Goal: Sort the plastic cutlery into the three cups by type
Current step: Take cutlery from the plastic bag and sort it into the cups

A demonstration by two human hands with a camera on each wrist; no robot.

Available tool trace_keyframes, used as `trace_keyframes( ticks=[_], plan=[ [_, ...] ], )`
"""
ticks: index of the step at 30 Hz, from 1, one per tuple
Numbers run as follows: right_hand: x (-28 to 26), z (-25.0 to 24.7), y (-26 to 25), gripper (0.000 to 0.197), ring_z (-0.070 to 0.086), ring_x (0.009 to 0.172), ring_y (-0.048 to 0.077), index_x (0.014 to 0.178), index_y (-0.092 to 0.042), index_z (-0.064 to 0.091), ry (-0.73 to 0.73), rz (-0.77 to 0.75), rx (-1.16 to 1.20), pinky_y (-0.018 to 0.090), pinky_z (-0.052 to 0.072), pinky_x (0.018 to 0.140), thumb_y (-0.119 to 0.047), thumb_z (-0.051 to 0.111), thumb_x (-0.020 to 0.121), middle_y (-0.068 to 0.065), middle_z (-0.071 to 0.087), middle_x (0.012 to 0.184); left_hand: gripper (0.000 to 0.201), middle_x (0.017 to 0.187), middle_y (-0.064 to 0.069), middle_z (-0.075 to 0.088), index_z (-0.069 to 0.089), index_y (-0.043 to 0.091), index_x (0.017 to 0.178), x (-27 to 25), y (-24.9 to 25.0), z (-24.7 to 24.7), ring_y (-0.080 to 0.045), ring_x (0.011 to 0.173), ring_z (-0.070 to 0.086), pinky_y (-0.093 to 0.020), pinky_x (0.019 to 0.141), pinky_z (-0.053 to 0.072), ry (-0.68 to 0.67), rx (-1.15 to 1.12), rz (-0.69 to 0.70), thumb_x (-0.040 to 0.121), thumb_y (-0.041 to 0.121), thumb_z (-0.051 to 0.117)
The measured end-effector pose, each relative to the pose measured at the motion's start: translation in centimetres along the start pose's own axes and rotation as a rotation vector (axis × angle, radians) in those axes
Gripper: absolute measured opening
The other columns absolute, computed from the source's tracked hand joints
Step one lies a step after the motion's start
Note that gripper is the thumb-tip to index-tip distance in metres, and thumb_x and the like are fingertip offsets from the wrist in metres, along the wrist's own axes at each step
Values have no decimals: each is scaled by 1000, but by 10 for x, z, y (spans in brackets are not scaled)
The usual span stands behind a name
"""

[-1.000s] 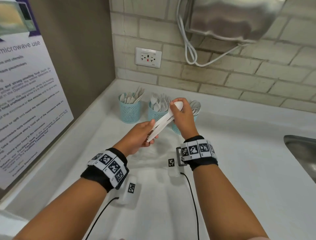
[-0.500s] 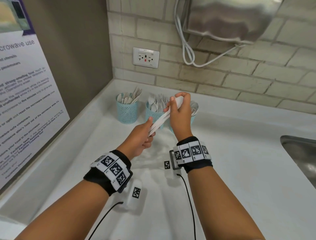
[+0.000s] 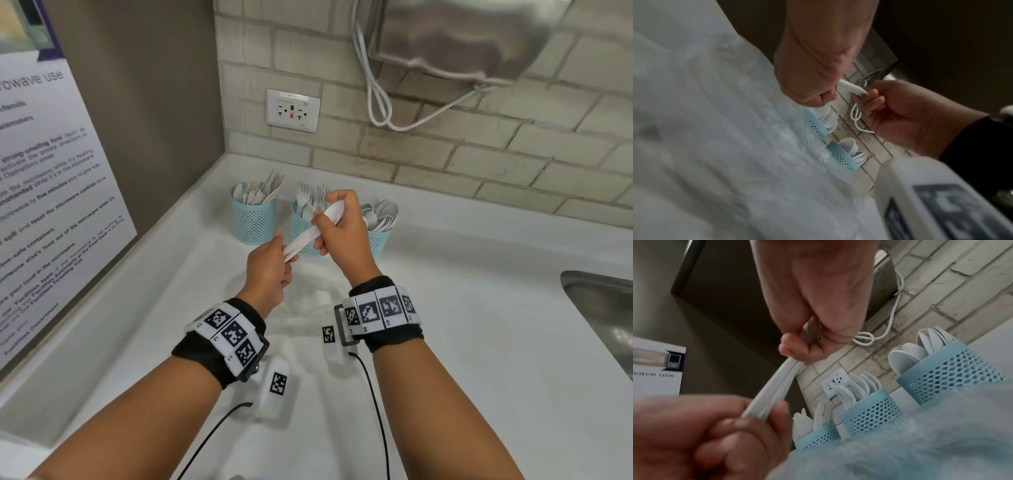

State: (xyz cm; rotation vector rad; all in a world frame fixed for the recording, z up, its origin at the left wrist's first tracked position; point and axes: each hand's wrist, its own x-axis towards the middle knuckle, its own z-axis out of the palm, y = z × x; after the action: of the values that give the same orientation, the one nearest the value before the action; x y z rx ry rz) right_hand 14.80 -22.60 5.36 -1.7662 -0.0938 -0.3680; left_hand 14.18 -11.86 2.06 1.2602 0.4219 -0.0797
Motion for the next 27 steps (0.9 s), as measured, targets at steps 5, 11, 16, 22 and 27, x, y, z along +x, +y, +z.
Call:
trace_keyframes(
  ticks=[5,11,16,22,27],
  plan=[
    [11,-16,3,23,46,35,5,94,-18,37,42,96,40,18,38,36,-2,52,91,8,51,71,48,53,-5,53,52,11,63,-6,3,-4,-15,48,44,-26,50,34,-4,408,352,99,38,38],
    [40,-72,-11,19,53,55,20,112,-15,37,552,-111,-107,30,49,49,-9,45,95,-2,53,74,33,91,-5,66,61,17,81,16,10,-29,-27,96,57,-42,86,48,-79,956,652,92,46,50],
    [54,-93,2,21,46,60,20,117,-13,41,667,-284,-386,33,38,56,-23,36,99,3,49,74,16,113,0,62,72,27,91,10,27,-44,-24,113,49,-35,100,38,-360,1417,372,83,40,66],
    [64,-84,26,22,52,81,23,116,-15,45,475,-115,-624,29,33,69,-18,33,98,8,61,103,35,138,-3,48,56,15,127,6,20,-51,-19,126,45,-23,101,34,-399,1479,287,92,11,55],
    [71,-70,41,25,50,99,36,112,-4,51,275,-100,-897,40,41,76,-7,37,93,18,62,102,41,140,-3,47,52,18,132,6,20,-55,-20,126,45,-21,97,34,-393,1412,295,92,7,53]
  ],
)
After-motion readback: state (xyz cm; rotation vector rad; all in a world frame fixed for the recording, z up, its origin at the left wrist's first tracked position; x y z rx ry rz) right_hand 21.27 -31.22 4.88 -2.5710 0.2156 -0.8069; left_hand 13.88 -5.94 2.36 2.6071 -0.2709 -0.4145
